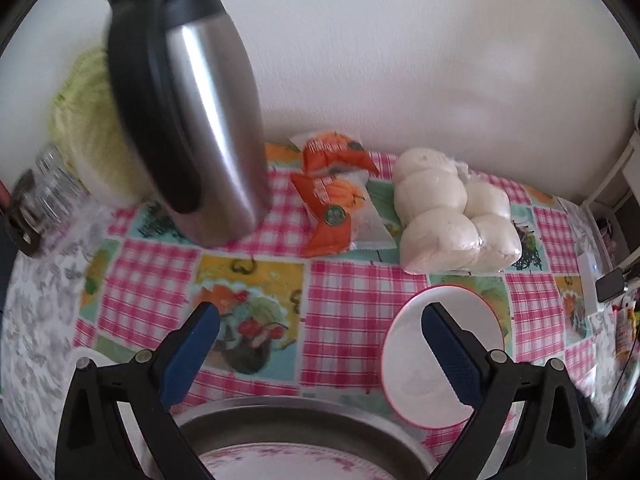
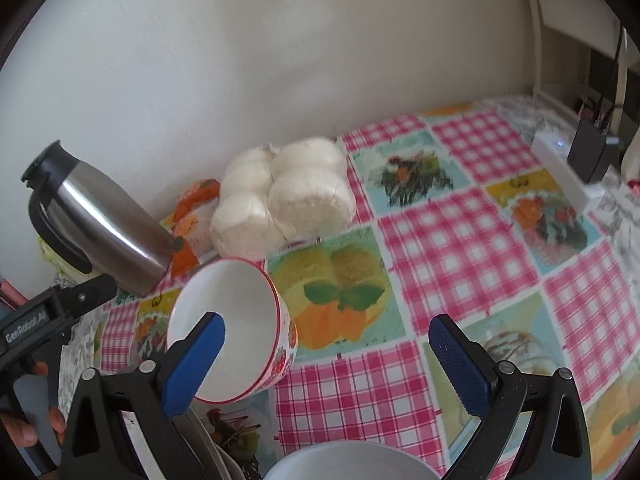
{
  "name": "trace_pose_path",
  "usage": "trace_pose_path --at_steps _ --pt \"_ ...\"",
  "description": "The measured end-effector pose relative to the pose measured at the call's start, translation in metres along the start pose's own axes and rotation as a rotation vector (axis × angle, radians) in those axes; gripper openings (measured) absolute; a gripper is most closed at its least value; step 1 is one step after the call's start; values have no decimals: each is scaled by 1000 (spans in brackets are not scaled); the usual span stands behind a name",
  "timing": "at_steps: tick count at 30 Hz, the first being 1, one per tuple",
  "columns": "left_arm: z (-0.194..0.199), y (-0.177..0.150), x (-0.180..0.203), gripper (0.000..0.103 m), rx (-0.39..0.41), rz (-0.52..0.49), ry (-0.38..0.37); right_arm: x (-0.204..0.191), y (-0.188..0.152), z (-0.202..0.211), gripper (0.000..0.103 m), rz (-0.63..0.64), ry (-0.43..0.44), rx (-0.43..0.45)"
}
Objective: Organize plates and bowls
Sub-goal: 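Close the right tool on the strawberry bowl rim, then lift the strawberry bowl and carry it over the steel tray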
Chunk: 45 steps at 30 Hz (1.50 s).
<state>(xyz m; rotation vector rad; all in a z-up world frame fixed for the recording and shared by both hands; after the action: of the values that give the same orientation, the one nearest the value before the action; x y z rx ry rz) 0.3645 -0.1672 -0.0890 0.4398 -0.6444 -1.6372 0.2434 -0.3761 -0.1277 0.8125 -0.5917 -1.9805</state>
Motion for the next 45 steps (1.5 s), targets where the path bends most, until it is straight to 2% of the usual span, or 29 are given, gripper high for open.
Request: trace_pose_path --at_steps 2,6,11,13,15,17,20,23,26,28,30,31,35,45 --pt "-8 -4 5 101 -26 15 -14 1 -3 -6 103 -14 0 -18" --pt "-23 -13 19 101 -63 -44 -2 1 -7 -13 100 -8 -15 -30" --pt "-39 -23 31 100 -105 -73 -11 -3 -13 -26 84 -11 -5 -64" --pt "-44 -28 36 94 -127 -89 -16 -7 -17 -32 78 -11 -1 -86" --pt "-49 -32 38 80 -146 -93 -22 -8 -22 -37 73 -23 0 -104" --pt "-54 -35 40 78 -165 -94 -22 -8 -25 -41 70 -42 4 -119" --pt "-61 -40 42 63 -188 -101 -19 -9 -27 -46 68 -58 11 -135" --pt "-67 -44 42 56 -212 -94 -19 -10 -28 -50 63 -67 25 -144" --pt "-71 -46 43 39 -221 -90 -29 -13 -32 -53 59 -69 37 -160" --pt "-73 -51 45 32 -229 -84 -45 -17 -34 -55 55 -69 51 -167" --pt "-76 -55 50 19 -238 -86 -68 -21 -37 -57 52 -66 62 -171" --pt "-77 -57 52 16 -238 -88 -73 -23 -38 -58 49 -63 73 -176" --pt "-75 -62 61 14 -229 -114 -83 -32 -44 -61 33 -65 117 -196" --pt "-46 -55 81 12 -141 -108 -150 -27 -34 -46 30 -51 86 -158"
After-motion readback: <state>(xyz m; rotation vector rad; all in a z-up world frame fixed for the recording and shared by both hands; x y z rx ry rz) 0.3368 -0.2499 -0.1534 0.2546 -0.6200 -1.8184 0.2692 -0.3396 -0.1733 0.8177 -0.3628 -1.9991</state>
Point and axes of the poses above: each gripper's, at about its wrist camera, not at the fingertips, and z roughly against the way its jaws point, x to its right, y to its top, the point moved 6 cm from there along -z, roughly the way its jaws point, and after that the axes turned 11 degrees about x, right-handed, at the moved point
